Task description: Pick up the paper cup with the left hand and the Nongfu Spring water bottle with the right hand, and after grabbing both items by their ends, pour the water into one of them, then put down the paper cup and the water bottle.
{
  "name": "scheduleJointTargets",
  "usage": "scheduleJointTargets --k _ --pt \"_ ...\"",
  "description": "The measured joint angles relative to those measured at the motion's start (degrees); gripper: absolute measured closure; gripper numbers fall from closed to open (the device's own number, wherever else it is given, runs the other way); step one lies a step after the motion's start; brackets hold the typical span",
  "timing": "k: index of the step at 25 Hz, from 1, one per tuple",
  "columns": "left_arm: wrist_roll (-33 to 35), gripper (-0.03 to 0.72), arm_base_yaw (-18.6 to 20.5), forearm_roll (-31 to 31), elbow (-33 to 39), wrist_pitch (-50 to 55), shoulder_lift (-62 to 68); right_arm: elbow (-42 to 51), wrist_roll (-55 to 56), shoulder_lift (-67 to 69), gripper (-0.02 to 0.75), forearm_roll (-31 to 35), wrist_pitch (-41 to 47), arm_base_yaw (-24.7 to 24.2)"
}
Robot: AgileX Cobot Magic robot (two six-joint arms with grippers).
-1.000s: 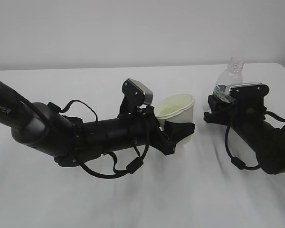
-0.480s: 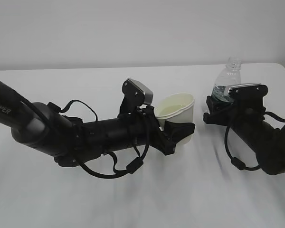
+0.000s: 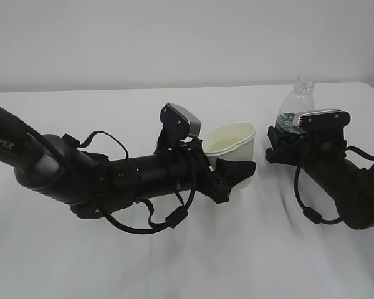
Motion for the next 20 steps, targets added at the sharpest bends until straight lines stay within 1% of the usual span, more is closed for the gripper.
scheduleJointTargets --k 4,7,14,20 --pt "0.00 0.260 0.00 0.00 0.00 0.00 0.00 0.00 0.00 0.00 0.175 -0.51 0.00 0.00" --pt "0.00 0.260 0.00 0.00 0.00 0.00 0.00 0.00 0.00 0.00 0.150 -0.59 0.00 0.00" --pt "0.00 0.260 0.00 0.00 0.00 -0.04 0.00 0.12 0.00 -0.30 0.143 -0.62 0.00 0.00" --pt "0.04 0.260 0.00 0.00 0.00 -0.13 0.00 2.89 0.00 -3.78 0.142 -0.30 0.10 0.00"
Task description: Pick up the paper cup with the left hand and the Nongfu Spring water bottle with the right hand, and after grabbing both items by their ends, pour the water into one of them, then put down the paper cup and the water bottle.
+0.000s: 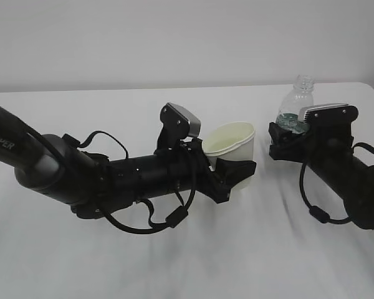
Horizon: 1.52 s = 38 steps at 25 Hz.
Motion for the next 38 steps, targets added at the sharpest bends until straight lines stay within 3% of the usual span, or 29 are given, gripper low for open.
scheduleJointTargets --k 38 --pt "10.35 0.260 0.00 -14.25 0.00 4.62 0.00 19.16 -2.52 -20.45 0.144 0.21 0.00 0.00"
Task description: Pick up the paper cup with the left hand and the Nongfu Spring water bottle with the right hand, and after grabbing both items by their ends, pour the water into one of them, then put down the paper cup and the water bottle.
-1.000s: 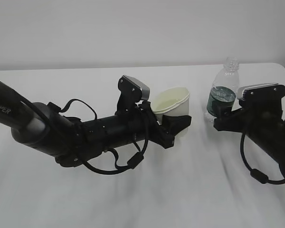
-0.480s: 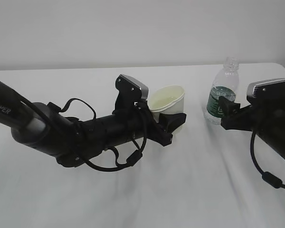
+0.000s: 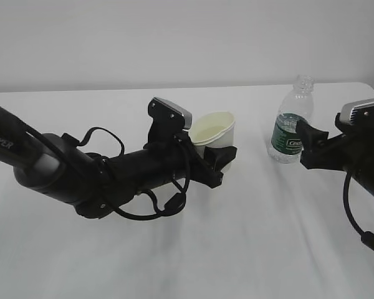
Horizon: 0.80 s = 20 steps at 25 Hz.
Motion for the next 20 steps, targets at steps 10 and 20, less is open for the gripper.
scheduleJointTargets --k 10,20 --pt "3.40 0.260 0.00 -2.75 0.00 5.25 -2.47 2.10 -0.11 -1.68 0.145 -0.21 0.00 0.00" --pt "6.13 0.260 1.88 -9.35 1.49 5.02 -3.08 2.10 -0.11 -1.68 0.145 -0.52 0.00 0.00"
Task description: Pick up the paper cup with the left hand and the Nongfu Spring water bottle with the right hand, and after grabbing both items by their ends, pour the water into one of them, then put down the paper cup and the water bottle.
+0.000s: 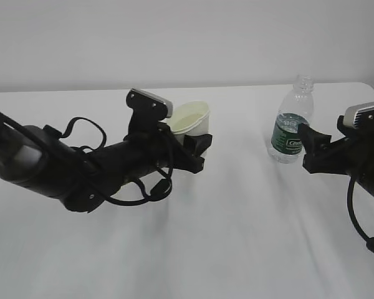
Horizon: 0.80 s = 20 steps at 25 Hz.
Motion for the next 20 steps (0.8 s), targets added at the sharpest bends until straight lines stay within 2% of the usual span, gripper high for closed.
scheduleJointTargets --k 12,20 --pt "2.25 0.260 7.83 -5.47 14.80 -16.32 -3.27 0.00 0.00 0.00 0.146 -0.04 0.00 0.00" --pt "5.08 0.260 12.56 -8.75 19.90 -17.35 -4.83 0.00 0.00 0.00 0.146 -0.04 0.00 0.00"
